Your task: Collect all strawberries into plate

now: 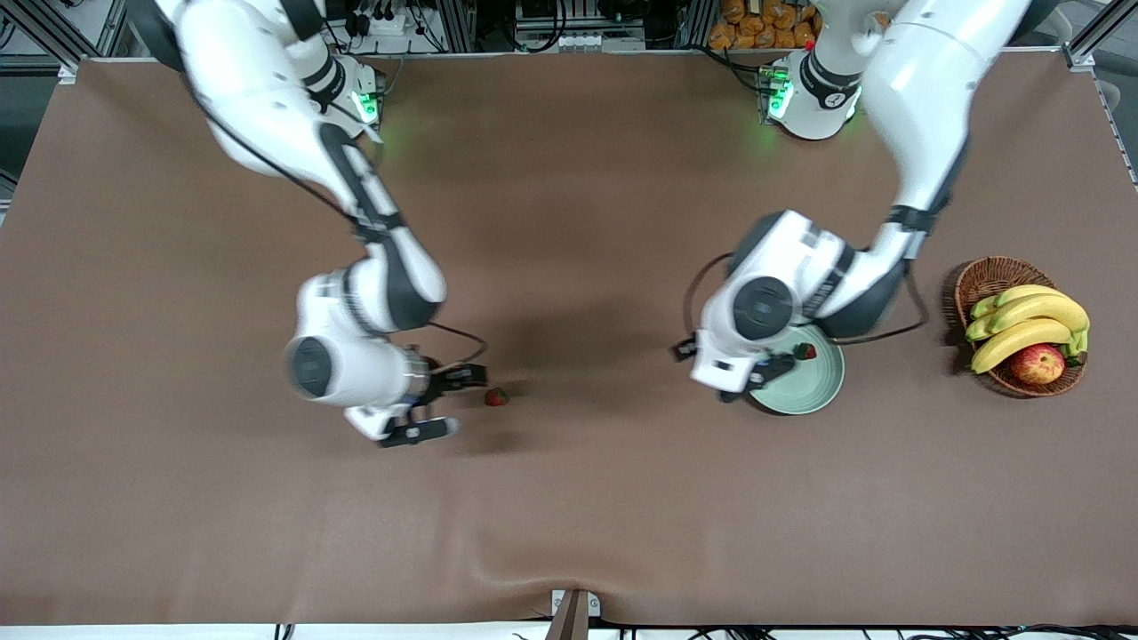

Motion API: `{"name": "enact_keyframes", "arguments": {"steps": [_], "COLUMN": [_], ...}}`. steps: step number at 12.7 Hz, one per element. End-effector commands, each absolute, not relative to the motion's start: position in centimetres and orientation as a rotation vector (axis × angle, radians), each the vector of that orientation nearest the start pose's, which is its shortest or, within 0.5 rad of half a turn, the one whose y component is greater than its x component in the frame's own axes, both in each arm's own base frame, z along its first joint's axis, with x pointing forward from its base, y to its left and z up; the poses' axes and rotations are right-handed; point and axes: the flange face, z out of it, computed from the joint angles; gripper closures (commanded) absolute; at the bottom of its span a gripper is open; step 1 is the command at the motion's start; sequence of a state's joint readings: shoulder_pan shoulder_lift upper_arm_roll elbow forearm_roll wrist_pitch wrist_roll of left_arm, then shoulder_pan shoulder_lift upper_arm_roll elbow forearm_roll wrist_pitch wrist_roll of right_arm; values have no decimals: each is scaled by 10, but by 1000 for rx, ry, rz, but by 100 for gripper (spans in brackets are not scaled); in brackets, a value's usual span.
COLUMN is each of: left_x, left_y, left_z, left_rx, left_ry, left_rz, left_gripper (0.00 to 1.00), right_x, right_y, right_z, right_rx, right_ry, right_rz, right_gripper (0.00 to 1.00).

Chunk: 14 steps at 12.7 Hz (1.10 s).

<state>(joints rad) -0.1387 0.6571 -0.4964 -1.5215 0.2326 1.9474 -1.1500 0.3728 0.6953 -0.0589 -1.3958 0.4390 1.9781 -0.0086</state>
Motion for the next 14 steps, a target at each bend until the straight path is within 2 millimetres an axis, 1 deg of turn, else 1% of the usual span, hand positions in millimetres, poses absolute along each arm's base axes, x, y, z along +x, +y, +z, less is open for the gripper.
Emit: {"name": "enact_keyframes", "arguments": {"steps": [1, 2, 3, 4, 5, 6, 7, 8, 9, 10, 12, 13, 14], "left_x": [599, 598, 597, 596, 593, 588, 584, 579, 576, 571, 562, 560, 559], "left_y": [-407, -428, -446, -462, -481, -498, -514, -530, -540, -549, -563, -570, -578], "left_z": [288, 285, 278, 274, 269, 263, 260, 253, 246, 238, 230, 224, 219], "left_rx": [-3104, -3178, -3259, -3323, -3381, -3412, -3430, -3447, -3454, -3447, -3412, -3372, -3318], "left_ry": [-879, -892, -873, -839, -731, -584, -434, -263, -93, 71, 366, 524, 691], "left_rz": [178, 117, 52, -30, -134, -247, -369, -484, -592, -685, -834, -886, -947], "left_gripper": [0, 0, 0, 0, 0, 0, 0, 0, 0, 0, 0, 0, 0], "right_x": [676, 676, 677, 676, 674, 669, 663, 656, 646, 633, 612, 607, 604], "right_y": [187, 160, 129, 103, 75, 53, 34, 22, 13, 4, -10, -21, -28], "right_z": [358, 377, 395, 407, 425, 446, 472, 499, 529, 555, 586, 595, 597], "right_rx": [-2747, -2744, -2751, -2773, -2800, -2839, -2919, -3004, -3073, -3112, -3126, -3123, -3124], "right_ry": [-130, -95, -55, -47, -39, -33, -40, -57, -72, -71, -48, -19, -14], "right_rz": [306, 310, 308, 304, 278, 258, 214, 161, 102, 84, 89, 86, 89], "right_gripper": [0, 0, 0, 0, 0, 0, 0, 0, 0, 0, 0, 0, 0]}}
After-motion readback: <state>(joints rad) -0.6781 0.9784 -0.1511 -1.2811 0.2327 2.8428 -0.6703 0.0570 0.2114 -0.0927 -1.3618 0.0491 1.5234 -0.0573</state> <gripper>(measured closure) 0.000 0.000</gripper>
